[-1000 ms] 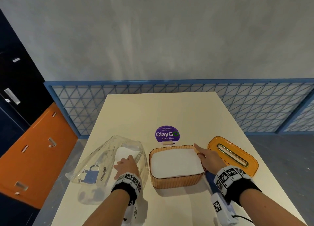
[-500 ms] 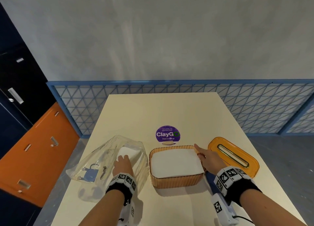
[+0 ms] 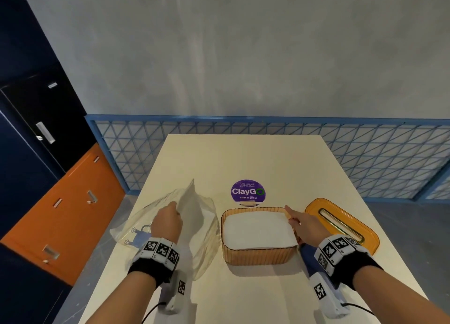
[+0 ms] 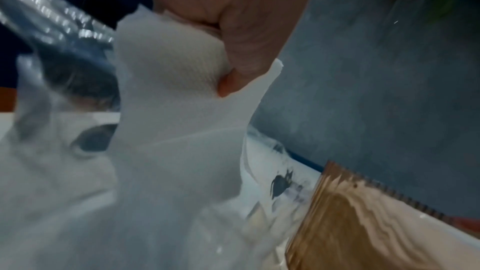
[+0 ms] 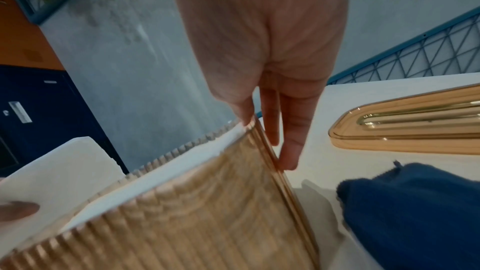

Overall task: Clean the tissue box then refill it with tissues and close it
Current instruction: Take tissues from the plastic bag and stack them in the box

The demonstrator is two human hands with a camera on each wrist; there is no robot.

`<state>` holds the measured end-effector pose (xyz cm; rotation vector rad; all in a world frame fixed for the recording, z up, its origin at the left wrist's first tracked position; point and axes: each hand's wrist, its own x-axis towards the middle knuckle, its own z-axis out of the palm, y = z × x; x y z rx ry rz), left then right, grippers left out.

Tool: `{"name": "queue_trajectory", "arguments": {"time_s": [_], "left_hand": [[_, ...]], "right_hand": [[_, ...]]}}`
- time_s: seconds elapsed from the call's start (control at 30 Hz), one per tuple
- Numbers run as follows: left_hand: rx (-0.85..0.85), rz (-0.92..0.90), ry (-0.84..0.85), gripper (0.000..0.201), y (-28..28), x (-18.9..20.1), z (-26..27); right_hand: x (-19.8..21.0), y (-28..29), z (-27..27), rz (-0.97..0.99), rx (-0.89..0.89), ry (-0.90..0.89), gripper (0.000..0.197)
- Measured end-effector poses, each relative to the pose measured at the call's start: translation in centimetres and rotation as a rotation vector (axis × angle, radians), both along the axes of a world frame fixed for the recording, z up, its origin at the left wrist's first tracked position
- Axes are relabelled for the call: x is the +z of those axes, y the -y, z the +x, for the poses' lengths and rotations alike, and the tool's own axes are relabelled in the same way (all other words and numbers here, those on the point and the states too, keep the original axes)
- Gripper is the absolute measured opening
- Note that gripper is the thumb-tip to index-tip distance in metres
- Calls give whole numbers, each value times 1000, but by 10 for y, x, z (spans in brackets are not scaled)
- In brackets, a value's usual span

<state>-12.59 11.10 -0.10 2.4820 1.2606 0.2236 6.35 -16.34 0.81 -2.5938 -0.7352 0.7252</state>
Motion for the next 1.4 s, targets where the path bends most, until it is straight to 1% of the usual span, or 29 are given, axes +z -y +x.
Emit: {"name": "queue_trajectory", "arguments": {"time_s": [0.1, 0.23, 0.33, 0.4, 0.47, 0.53, 0.6, 0.67, 0.7, 0.8, 0.83, 0.87, 0.93, 1.0, 1.03, 1.1, 1.17, 1.23, 1.27, 1.3, 1.33, 1.37, 1.4], "left_hand": [[-8, 66, 82, 20, 5, 15, -3], [-8, 73, 111, 23, 10, 25, -8], [-37, 103, 157, 18, 18, 36, -13], [-77, 156, 214, 14, 24, 51, -15], [-130, 188, 278, 13, 28, 70, -16], [-186, 157, 363, 15, 30, 87, -15], [-217, 84, 444, 17, 33, 101, -12], [-215, -3, 490, 18, 37, 108, -7], [-201, -54, 500, 19, 37, 108, -4], [-143, -157, 456, 20, 39, 104, 3], [-137, -158, 421, 21, 40, 100, 4], [-142, -145, 388, 22, 43, 95, 7], [-202, -103, 376, 23, 57, 84, 12], [-305, -66, 416, 23, 74, 72, 17], [-345, -39, 417, 28, 83, 67, 19], [-392, 37, 345, 44, 97, 56, 25], [-442, 141, 315, 54, 109, 48, 30], [-558, 210, 356, 64, 117, 47, 35], [-605, 219, 385, 66, 120, 45, 38], [-643, 228, 383, 63, 123, 46, 40], [-683, 201, 385, 57, 125, 47, 41], [-690, 144, 415, 57, 128, 49, 41], [-691, 4, 463, 63, 130, 50, 38]], "right_hand": [[15, -8, 5, -3, 15, 9, 48], [37, -25, 3, 115, -7, 66, 46], [50, -37, -8, 250, 5, 87, 46], [57, -47, -16, 331, 54, 27, 55], [62, -59, -21, 398, 107, -65, 72], [67, -71, -24, 462, 140, -150, 86], [74, -82, -29, 501, 165, -203, 93], [79, -91, -31, 525, 159, -227, 88], [80, -92, -30, 526, 143, -226, 80], [80, -89, -25, 505, 69, -231, 39], [81, -86, -26, 504, 31, -267, 29], [80, -83, -26, 512, -25, -332, 25], [79, -77, -28, 583, -147, -534, 30], [80, -73, -28, 684, -248, -673, 39], [81, -72, -27, 735, -293, -729, 40], [88, -67, -28, 796, -358, -824, 38], [98, -61, -27, 790, -360, -867, 46], [110, -54, -27, 714, -306, -786, 46], [113, -53, -25, 688, -283, -702, 40], [116, -51, -25, 681, -268, -613, 33], [118, -50, -22, 672, -260, -505, 32], [119, -48, -18, 657, -251, -403, 35], [119, -45, -13, 628, -230, -319, 37]]}}
